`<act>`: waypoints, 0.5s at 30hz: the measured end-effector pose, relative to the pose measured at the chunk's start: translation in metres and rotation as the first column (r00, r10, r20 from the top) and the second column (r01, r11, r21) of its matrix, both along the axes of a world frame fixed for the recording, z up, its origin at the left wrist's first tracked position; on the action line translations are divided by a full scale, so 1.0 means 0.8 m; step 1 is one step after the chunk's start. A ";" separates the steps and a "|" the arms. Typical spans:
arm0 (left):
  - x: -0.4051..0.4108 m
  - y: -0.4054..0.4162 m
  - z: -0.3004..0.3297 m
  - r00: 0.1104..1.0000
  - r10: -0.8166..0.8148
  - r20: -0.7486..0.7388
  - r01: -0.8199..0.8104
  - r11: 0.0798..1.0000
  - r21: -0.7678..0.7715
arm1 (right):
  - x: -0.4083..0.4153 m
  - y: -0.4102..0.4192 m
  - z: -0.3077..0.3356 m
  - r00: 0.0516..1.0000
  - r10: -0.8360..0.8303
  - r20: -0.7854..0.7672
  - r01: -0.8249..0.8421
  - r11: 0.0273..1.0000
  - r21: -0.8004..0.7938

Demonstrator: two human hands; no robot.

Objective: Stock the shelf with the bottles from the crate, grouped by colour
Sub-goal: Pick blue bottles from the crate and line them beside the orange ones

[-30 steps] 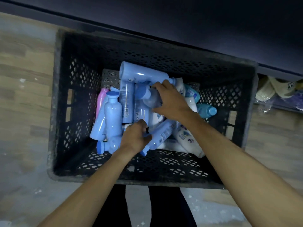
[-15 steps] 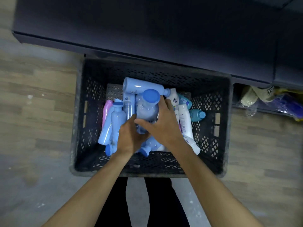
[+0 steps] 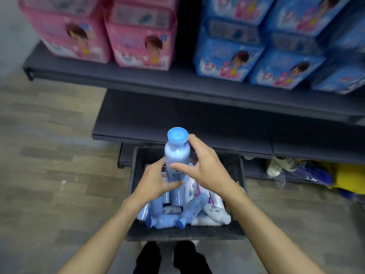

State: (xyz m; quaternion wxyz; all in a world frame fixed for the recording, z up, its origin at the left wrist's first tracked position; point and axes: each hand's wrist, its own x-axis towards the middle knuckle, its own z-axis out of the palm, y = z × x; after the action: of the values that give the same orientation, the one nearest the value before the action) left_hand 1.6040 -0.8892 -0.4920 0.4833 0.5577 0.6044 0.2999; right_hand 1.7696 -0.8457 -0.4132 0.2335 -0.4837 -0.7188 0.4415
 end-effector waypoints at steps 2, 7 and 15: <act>-0.004 0.010 0.049 0.998 0.048 0.028 -0.051 0.992 0.120 | -0.005 0.006 0.050 0.998 -0.050 -0.036 0.053 0.995 0.085; -0.003 0.031 0.172 0.988 0.141 0.058 -0.153 0.889 0.431 | -0.009 0.020 0.196 0.988 -0.113 -0.102 0.138 0.952 0.275; -0.015 0.060 0.396 0.981 0.154 0.113 -0.187 0.652 0.735 | -0.020 0.022 0.431 0.987 -0.078 -0.137 0.146 0.780 0.609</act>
State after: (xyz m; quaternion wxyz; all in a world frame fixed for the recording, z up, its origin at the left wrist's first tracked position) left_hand 1.5920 -0.8414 -0.1752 0.1966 0.6403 0.4701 0.5749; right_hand 1.7534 -0.8285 -0.0681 0.4416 -0.3991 -0.7802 0.1925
